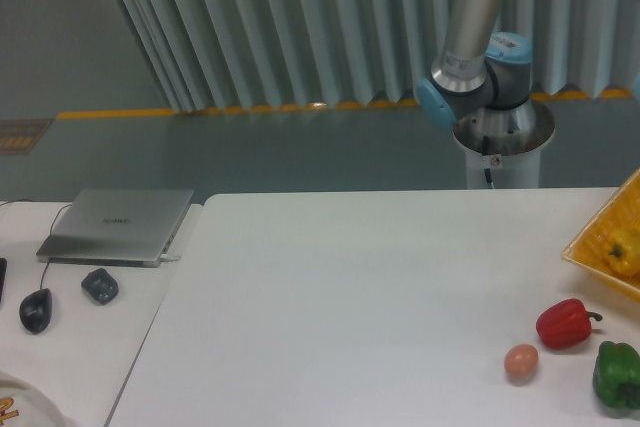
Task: Place the triangular bread on the table
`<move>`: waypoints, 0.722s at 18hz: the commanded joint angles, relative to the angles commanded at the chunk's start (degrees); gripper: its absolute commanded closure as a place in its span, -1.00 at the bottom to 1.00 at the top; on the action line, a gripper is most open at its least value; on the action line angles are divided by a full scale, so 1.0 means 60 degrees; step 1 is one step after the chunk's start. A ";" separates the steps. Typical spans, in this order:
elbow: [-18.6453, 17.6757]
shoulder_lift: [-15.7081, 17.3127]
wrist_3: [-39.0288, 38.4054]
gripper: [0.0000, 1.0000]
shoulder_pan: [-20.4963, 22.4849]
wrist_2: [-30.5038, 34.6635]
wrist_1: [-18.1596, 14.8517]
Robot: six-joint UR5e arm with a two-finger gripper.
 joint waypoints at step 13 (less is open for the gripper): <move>0.0249 -0.0235 0.0806 -1.00 0.0044 0.0029 0.0015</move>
